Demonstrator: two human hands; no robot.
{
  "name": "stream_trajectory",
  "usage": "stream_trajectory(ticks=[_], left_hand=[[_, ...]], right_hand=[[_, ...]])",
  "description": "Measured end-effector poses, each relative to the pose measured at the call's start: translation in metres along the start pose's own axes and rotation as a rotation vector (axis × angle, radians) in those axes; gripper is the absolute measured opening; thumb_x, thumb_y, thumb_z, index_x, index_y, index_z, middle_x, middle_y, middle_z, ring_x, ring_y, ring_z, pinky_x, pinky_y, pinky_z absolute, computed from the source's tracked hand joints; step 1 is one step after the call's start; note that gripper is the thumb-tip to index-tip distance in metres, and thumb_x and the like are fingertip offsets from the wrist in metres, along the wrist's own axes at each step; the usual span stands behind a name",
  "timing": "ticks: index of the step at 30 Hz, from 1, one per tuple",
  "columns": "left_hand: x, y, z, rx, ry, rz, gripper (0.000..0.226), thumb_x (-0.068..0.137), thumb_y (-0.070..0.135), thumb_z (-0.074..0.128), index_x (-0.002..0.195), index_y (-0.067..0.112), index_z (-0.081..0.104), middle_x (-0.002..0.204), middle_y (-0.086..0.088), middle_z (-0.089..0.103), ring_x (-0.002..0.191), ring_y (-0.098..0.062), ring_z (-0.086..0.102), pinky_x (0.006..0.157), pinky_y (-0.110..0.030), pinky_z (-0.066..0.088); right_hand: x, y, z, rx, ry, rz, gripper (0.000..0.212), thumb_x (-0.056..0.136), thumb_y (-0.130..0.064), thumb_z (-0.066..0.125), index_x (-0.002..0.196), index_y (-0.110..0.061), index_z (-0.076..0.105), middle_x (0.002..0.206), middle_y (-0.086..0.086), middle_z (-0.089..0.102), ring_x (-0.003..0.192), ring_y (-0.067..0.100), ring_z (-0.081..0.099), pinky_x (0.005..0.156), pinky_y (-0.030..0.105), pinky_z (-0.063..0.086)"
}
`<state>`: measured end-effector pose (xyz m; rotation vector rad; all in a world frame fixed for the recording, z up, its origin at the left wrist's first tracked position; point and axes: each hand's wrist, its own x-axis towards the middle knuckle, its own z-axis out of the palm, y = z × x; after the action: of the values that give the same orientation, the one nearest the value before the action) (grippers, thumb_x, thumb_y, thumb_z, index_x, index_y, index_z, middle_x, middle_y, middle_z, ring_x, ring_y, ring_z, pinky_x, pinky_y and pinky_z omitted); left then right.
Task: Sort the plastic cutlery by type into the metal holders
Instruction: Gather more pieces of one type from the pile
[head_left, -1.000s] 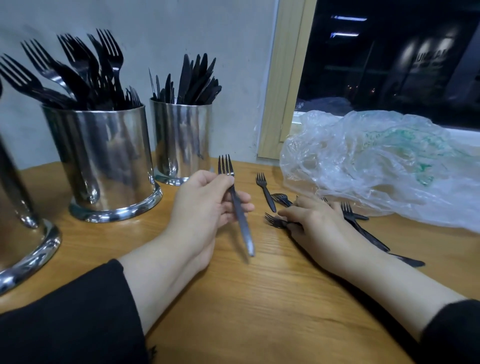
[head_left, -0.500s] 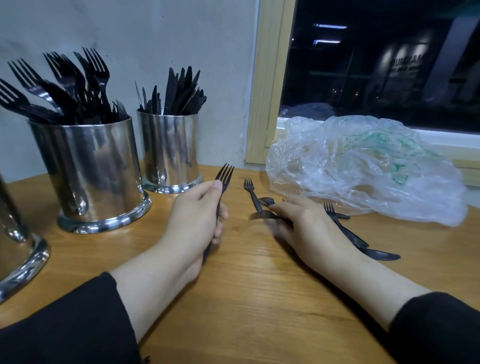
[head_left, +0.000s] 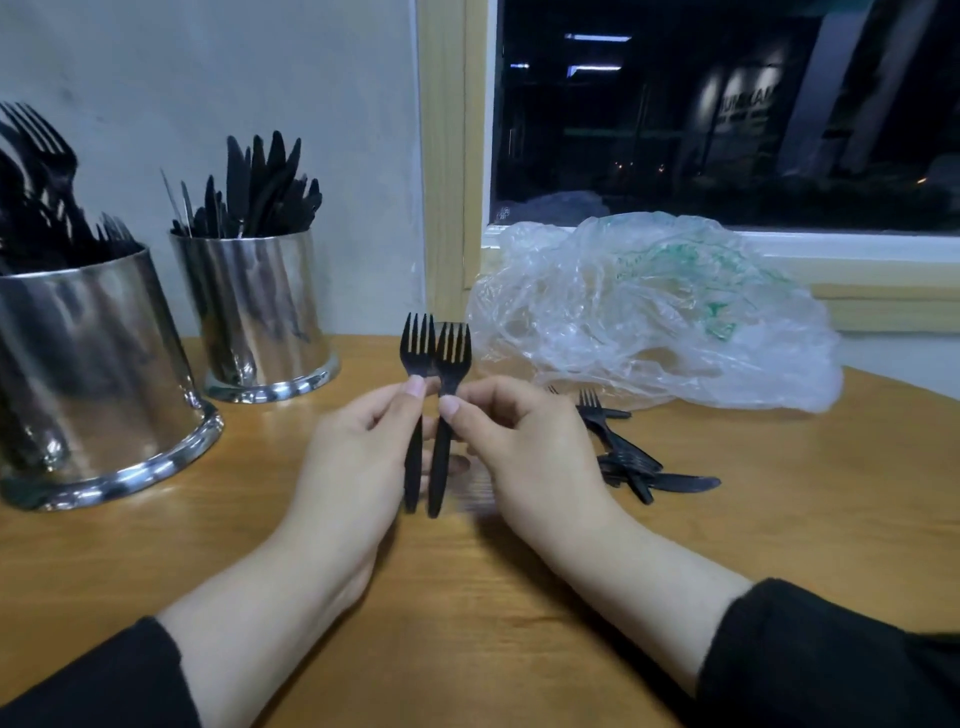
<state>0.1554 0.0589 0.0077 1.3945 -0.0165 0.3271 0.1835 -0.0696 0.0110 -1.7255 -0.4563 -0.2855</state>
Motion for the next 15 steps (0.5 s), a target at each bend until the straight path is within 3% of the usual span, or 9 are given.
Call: stream_trajectory(ticks=[3,5,7,11,15], left_hand=[[-0.003,-0.003,0.010,0.008,-0.020,-0.007,0.036,0.107,0.031,0.050,0.088,0.010,0.072,0.069,-0.015,0.067,0.057,-0.032,0.061,0.058,-0.039,0.051],[-0.003,-0.005,0.016,0.007,-0.014,-0.046,0.038,0.107,0.034,0.048,0.086,0.009,0.065,0.061,-0.008,0.050,0.045,-0.020,0.040,0.045,-0.026,0.034],[-0.004,-0.006,0.019,-0.007,-0.019,-0.085,0.038,0.107,0.037,0.047,0.092,0.006,0.063,0.060,-0.001,0.038,0.045,-0.012,0.026,0.043,-0.021,0.019],[-0.005,-0.005,0.017,0.058,0.002,-0.046,0.031,0.105,0.039,0.050,0.106,0.014,0.069,0.062,0.003,0.037,0.048,-0.012,0.028,0.042,-0.023,0.022],[0.010,-0.013,0.017,0.220,0.063,0.039,0.022,0.107,0.030,0.048,0.105,0.011,0.060,0.063,0.005,0.048,0.051,-0.016,0.037,0.049,-0.031,0.031]], right_hand=[[-0.001,0.002,-0.002,-0.008,-0.001,0.000,0.012,0.093,-0.024,0.072,0.085,-0.016,0.076,0.075,0.002,0.072,0.077,0.019,0.067,0.077,0.031,0.052],[0.000,0.004,-0.005,-0.017,-0.026,-0.001,0.014,0.093,-0.026,0.071,0.084,-0.016,0.076,0.070,0.001,0.070,0.077,0.019,0.067,0.079,0.033,0.052],[0.002,0.003,-0.016,-0.114,-0.026,-0.075,0.011,0.092,-0.027,0.072,0.086,-0.020,0.078,0.077,-0.006,0.070,0.078,0.007,0.062,0.075,0.022,0.046],[0.001,0.016,-0.078,-0.548,-0.083,-0.363,0.018,0.096,-0.036,0.061,0.098,-0.024,0.075,0.088,-0.011,0.062,0.083,0.003,0.057,0.075,0.013,0.040],[-0.006,0.037,-0.148,-0.809,-0.258,-0.195,0.035,0.093,-0.052,0.056,0.117,-0.030,0.067,0.110,-0.023,0.056,0.102,0.001,0.057,0.085,0.010,0.039]])
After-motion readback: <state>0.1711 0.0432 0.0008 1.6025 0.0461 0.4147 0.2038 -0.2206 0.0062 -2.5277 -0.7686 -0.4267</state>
